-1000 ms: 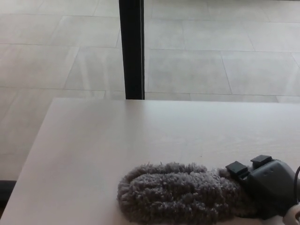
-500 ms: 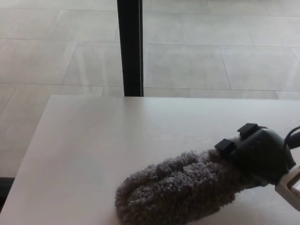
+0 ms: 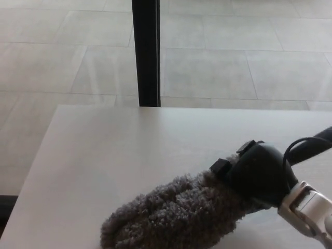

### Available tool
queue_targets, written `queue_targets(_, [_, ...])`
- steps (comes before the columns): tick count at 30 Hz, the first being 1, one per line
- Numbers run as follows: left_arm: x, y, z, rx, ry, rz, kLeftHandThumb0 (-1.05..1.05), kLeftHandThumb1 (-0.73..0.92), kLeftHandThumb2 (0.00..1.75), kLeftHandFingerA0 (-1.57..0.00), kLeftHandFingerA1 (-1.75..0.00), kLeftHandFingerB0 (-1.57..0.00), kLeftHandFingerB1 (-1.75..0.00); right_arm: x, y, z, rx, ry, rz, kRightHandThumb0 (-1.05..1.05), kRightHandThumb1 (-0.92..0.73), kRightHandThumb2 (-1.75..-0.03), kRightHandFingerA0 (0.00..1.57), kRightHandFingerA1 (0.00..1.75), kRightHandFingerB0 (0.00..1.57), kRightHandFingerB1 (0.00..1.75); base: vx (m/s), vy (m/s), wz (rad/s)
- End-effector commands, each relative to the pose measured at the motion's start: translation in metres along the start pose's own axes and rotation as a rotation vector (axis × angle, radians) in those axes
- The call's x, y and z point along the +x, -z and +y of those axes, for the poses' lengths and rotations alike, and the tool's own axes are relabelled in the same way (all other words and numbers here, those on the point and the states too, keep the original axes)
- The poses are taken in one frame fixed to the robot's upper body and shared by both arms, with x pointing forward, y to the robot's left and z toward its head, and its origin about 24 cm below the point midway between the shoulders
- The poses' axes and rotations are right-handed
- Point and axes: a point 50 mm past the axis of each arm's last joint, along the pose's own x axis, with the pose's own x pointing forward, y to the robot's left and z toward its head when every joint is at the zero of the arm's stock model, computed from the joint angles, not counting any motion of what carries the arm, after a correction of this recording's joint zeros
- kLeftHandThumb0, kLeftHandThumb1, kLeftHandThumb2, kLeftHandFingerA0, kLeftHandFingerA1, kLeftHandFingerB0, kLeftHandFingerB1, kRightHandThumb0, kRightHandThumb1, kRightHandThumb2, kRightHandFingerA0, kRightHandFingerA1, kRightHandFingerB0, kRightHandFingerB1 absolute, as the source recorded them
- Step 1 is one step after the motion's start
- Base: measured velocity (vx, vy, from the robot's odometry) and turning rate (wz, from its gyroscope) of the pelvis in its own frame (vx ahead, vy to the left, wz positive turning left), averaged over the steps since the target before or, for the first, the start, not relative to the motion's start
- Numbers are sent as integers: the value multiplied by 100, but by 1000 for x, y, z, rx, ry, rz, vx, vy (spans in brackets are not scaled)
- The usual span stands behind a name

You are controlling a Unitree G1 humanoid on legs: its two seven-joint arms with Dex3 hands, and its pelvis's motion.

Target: The robot uses its right hand to pick up the duster kept in the middle of the desk and use it to wipe the desk by swiping its surface twice

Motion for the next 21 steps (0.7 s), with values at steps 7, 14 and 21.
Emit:
queue_targets(7, [-1,1,-1,15,21,-23,-60,81,64,-43,-57,-45,-45,-28,-12,57,0,-327,163,-25,-54,-102,96,175,85,137,0,0,0])
queue_targets(14, [-1,3,0,7,22,-24,-61,79,65,-36,-59,-46,-43,-47,13,78,-147,-566,351,-39,-76,-62,83,167,74,89,0,0,0])
queue_targets(21, [-4,5,3,37,27,-24,-61,76,63,-35,-61,-46,-47,-63,54,74,-279,-600,493,-43,-73,-64,79,171,73,92,0,0,0])
